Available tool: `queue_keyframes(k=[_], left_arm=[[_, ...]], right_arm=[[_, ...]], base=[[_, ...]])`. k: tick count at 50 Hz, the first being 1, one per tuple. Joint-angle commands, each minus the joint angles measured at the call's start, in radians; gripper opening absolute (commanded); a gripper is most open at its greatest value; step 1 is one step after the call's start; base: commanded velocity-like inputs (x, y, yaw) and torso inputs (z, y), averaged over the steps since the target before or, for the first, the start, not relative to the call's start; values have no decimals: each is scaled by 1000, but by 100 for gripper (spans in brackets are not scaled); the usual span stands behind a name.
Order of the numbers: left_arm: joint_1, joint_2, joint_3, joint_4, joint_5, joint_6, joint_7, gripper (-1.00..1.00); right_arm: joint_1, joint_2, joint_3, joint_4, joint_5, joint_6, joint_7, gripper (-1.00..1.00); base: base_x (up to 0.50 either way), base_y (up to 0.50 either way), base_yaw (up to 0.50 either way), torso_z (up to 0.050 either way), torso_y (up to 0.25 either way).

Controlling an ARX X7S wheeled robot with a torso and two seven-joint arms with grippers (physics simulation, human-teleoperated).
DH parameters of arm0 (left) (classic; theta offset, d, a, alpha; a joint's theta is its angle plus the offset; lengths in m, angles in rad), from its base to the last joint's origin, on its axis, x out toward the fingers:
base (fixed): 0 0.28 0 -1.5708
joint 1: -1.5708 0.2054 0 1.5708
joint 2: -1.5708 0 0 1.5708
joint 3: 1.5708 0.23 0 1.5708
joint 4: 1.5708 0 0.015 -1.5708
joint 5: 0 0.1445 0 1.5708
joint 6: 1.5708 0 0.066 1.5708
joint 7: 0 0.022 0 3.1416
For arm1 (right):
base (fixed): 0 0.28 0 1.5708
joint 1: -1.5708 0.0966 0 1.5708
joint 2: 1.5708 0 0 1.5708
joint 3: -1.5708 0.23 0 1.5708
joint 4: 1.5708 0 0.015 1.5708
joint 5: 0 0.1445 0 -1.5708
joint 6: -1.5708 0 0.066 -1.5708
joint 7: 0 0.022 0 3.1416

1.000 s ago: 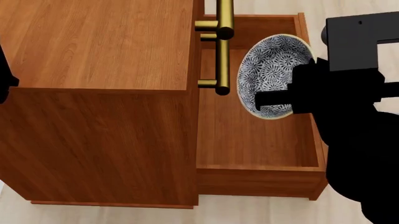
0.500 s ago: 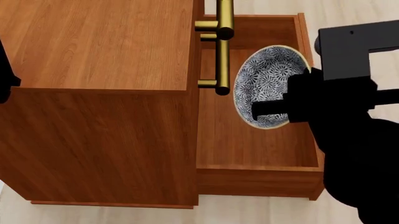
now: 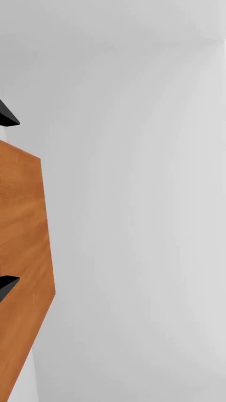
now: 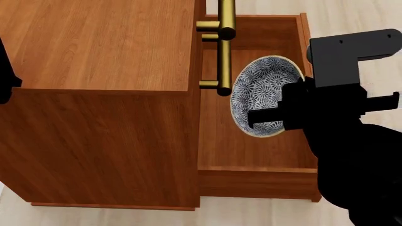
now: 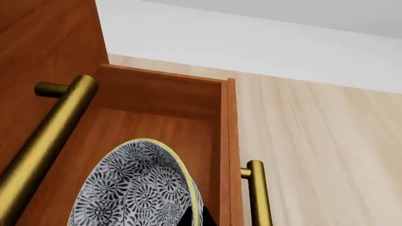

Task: Put the bowl in the bottom drawer of the cabinet.

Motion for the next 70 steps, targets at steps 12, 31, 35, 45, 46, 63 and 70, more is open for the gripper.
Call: queue_keyframes(k=[12,31,35,45,46,63,70], left_arm=[[1,-7,0,1,-3,2,-4,100],[6,-8,5,-4,1,12,-6,100],[5,-8,7,-8,4,14,-4,100],[13,-9,9,-16,9,26,-1,100],[14,-10,10,-17,10,27,0,100],[15,-17,6,-13,5,24,-6,100],[16,-17,7,-15,6,28,-6,100]], right_arm=[[-2,-19,-25,31,-33,-21,-32,-100],[-3,-34,-52,76,-51,-44,-80,-100],[-5,-40,-53,85,-52,-50,-83,-100],[-9,-51,-66,118,-67,-68,-102,-100],[-10,-53,-70,126,-72,-72,-108,-100],[-31,-81,-97,222,-111,-125,-153,-100],[-36,-95,-111,267,-129,-148,-176,-100]], base=[[0,0,0,0,1],[0,0,0,0,1],[0,0,0,0,0],[0,0,0,0,0],[0,0,0,0,0],[0,0,0,0,0],[0,0,1,0,0]])
